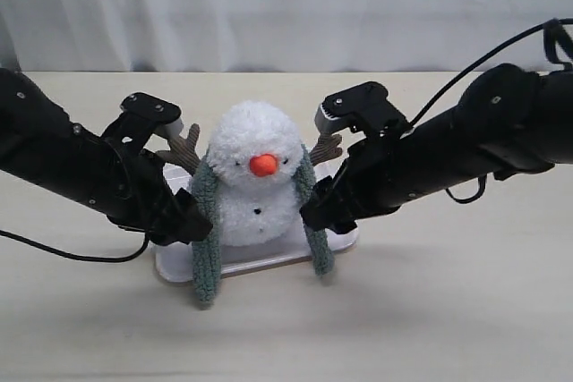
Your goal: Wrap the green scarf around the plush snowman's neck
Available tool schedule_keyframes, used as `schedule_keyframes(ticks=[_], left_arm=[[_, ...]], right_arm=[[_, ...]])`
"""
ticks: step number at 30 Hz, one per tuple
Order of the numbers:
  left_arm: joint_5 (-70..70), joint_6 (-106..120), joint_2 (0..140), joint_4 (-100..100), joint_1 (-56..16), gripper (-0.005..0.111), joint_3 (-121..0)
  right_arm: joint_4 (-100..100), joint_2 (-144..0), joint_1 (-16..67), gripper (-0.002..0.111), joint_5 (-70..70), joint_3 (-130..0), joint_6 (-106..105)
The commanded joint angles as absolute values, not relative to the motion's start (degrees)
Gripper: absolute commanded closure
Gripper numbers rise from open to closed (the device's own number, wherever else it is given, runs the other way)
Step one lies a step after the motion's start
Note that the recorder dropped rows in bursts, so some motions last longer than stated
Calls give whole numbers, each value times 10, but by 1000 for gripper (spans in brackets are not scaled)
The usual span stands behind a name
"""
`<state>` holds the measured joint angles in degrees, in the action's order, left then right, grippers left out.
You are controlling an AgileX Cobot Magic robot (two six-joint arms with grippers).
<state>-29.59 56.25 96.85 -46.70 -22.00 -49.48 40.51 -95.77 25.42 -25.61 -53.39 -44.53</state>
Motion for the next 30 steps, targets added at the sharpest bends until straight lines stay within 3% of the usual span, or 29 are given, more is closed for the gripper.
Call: schedule_keyframes(ticks=[1, 5, 12, 23, 30], left_arm=[[-283, 444, 930, -372, -220, 50, -493], [-279, 332, 896, -264, -220, 68, -493], [-253, 251, 887, -173, -220, 107, -473], [-152, 252, 944, -224, -199, 107, -414], [-115, 325, 951, -295, -245, 107, -366]], right_arm=[[362, -907, 255, 46, -253, -532, -390], [362, -869, 255, 60, -261, -532, -385], [334, -801, 255, 102, -280, -532, -360], [351, -671, 255, 104, -287, -532, -346], [351, -619, 255, 104, -297, -532, -346]])
